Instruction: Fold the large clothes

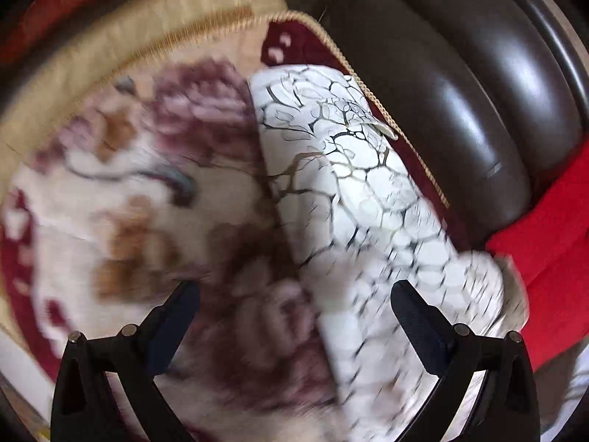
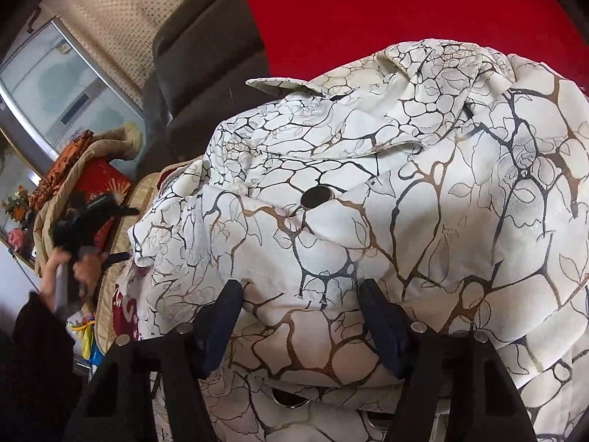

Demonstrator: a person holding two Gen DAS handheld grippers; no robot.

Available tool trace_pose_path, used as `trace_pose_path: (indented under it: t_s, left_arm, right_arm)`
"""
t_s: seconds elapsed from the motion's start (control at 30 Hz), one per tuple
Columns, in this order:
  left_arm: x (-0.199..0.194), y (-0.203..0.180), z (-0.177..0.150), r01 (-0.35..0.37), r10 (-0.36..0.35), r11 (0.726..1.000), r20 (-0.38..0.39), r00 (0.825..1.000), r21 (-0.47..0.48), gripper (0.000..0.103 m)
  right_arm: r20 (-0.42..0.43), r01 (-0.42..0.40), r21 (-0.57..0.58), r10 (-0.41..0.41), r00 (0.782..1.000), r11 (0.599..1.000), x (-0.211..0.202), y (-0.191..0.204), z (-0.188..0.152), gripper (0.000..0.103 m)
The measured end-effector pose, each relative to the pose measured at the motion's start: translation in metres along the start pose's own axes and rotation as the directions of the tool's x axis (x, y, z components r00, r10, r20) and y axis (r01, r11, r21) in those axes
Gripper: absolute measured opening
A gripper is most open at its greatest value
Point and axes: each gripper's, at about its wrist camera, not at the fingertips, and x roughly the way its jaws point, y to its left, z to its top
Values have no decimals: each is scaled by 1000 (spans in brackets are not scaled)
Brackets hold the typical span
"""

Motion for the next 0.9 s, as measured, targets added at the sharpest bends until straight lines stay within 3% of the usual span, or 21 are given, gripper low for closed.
trace_pose_path:
  t_s: [0.07, 0.13, 0.17, 0.2, 0.27, 0.43, 0.53, 0.6, 0.7, 0.77, 0.8, 0.9]
  left_arm:
    - [13, 0, 5, 44, -44, 998, -16, 999, -43, 99]
    - [20, -3, 5, 67, -68, 995, -12, 998, -71, 83]
    - [20, -6, 5, 75, -75, 995, -3, 997, -69, 63]
    - [21, -11, 4, 106, -106, 993, -6, 994, -56, 30]
    - [23, -20, 3, 131, -133, 991, -29, 991, -39, 6]
    - [-21, -68, -11, 63, -79, 987, 110, 991, 145, 3]
    - [-65, -114, -35, 34, -106, 944, 202, 974, 330, 3]
    - [-95, -146, -61, 0, -127, 888, 244, 961, 460, 3]
    - [-132, -191, -121, -60, -163, 776, 291, 943, 628, 3]
    - [-144, -220, -167, -90, -194, 677, 294, 936, 730, 3]
    - [-149, -235, -194, -103, -209, 615, 288, 934, 782, 3]
    - [-140, -269, -284, -128, -225, 401, 233, 946, 907, 4]
  right_arm:
    - [4, -11, 9, 11, 1000, 1000, -2, -4, 2, 70]
    - [6, -19, 15, 19, 1000, 1000, -2, -5, 4, 70]
    - [7, -21, 16, 21, 1000, 1000, -2, -5, 4, 70]
    - [10, -23, 17, 22, 1000, 1000, -3, -5, 4, 70]
    - [13, -26, 20, 25, 1000, 999, -4, -5, 3, 70]
    - [36, -69, 61, 67, 997, 996, -15, -11, 5, 68]
    - [89, -75, 72, 69, 994, 995, -37, -16, 9, 68]
    - [137, -58, 63, 49, 989, 996, -56, -22, 12, 68]
    - [203, -49, 80, 32, 979, 996, -88, -35, 19, 68]
    - [245, -42, 103, 16, 969, 994, -108, -45, 22, 68]
    - [266, -41, 116, 9, 964, 992, -119, -50, 23, 68]
    - [322, -22, 154, -29, 946, 988, -149, -69, 25, 68]
